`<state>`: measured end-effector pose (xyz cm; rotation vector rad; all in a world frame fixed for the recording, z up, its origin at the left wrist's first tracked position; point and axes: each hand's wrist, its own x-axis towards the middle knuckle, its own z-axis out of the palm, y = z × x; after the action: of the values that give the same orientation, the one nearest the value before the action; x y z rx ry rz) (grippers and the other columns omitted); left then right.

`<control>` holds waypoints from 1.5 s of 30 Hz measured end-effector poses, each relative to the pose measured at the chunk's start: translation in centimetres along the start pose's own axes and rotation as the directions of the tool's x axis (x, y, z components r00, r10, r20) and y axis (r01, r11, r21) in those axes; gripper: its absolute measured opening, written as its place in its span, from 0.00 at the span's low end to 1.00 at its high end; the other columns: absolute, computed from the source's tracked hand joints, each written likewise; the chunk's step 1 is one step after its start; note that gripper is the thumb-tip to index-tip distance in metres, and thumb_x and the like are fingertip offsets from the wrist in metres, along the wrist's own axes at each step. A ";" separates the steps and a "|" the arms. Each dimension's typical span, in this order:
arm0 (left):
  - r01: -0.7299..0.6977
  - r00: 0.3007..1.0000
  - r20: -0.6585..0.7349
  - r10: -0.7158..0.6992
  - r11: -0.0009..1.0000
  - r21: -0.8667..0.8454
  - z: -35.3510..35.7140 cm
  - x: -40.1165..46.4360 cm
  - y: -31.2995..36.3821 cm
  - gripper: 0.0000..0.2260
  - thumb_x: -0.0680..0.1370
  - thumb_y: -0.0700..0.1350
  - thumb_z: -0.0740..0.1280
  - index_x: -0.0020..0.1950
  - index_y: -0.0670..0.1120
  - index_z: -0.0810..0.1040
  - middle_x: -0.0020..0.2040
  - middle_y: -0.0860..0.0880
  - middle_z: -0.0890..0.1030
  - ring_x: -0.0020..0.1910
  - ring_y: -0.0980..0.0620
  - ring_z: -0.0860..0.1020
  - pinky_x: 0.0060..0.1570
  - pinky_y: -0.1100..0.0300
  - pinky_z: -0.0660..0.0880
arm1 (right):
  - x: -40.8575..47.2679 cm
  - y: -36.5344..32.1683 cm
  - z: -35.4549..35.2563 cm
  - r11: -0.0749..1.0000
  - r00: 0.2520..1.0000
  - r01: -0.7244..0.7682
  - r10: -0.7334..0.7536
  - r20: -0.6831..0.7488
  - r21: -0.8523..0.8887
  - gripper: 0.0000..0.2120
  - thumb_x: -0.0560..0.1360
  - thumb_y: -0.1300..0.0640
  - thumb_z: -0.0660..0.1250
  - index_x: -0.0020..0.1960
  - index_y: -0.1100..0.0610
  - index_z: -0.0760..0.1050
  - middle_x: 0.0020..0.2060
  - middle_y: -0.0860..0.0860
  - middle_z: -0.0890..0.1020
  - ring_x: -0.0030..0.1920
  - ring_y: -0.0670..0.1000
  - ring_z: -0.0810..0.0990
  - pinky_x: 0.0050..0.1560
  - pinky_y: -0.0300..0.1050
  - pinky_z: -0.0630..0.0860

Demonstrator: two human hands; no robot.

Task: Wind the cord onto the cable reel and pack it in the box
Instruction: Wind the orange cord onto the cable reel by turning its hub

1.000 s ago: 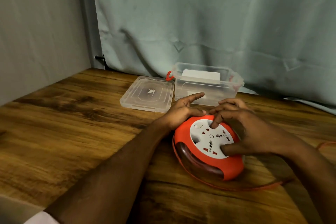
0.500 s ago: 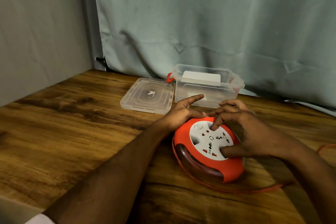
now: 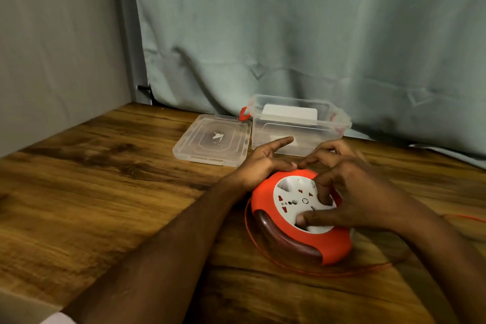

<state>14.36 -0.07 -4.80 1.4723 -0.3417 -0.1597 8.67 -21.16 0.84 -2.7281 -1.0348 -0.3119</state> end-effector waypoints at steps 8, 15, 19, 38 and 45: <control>0.014 1.000 0.019 -0.014 1.000 0.008 0.0 0.1 -0.1 0.35 0.70 0.37 0.70 0.77 0.51 0.68 0.63 0.37 0.82 0.64 0.38 0.80 0.68 0.45 0.74 | 0.0 0.2 -0.4 0.976 0.991 0.064 -0.087 0.103 0.209 0.32 0.66 0.63 0.69 0.60 0.30 0.79 0.77 0.32 0.62 0.80 0.43 0.52 0.76 0.64 0.61; 0.030 0.998 0.062 -0.031 0.999 0.027 -0.1 0.1 -0.1 0.36 0.70 0.39 0.71 0.78 0.53 0.67 0.64 0.38 0.81 0.63 0.38 0.80 0.69 0.40 0.72 | -0.1 0.7 -0.5 0.980 0.966 -0.028 -0.025 0.258 0.198 0.39 0.73 0.64 0.71 0.63 0.19 0.69 0.78 0.28 0.48 0.80 0.39 0.37 0.81 0.65 0.51; 0.032 0.997 0.067 -0.034 0.999 0.034 -0.1 0.2 -0.3 0.36 0.71 0.39 0.72 0.78 0.54 0.67 0.64 0.38 0.82 0.63 0.37 0.80 0.69 0.38 0.72 | 0.2 0.7 -0.7 0.984 0.960 -0.051 0.001 0.281 0.169 0.40 0.72 0.63 0.72 0.60 0.16 0.69 0.71 0.16 0.45 0.78 0.35 0.39 0.81 0.62 0.51; 0.019 0.995 0.100 -0.024 0.998 0.054 -0.1 0.1 -0.1 0.31 0.73 0.33 0.70 0.76 0.45 0.70 0.65 0.35 0.80 0.65 0.37 0.79 0.67 0.47 0.75 | -0.4 0.5 -1.3 0.983 0.952 -0.113 0.066 0.299 0.142 0.31 0.64 0.45 0.79 0.60 0.22 0.72 0.75 0.23 0.54 0.77 0.34 0.34 0.80 0.65 0.49; 0.028 0.992 0.120 -0.032 0.999 0.032 -0.4 0.1 -0.1 0.31 0.73 0.37 0.70 0.76 0.48 0.70 0.64 0.36 0.81 0.64 0.35 0.80 0.68 0.40 0.73 | -0.3 0.6 -0.8 0.978 0.961 -0.129 0.083 0.262 0.164 0.32 0.56 0.35 0.73 0.60 0.24 0.73 0.75 0.24 0.58 0.80 0.38 0.38 0.80 0.66 0.54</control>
<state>14.54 0.24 -4.90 1.5015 -0.4210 -0.2691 8.76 -22.02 1.49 -2.6923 -0.9186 0.1479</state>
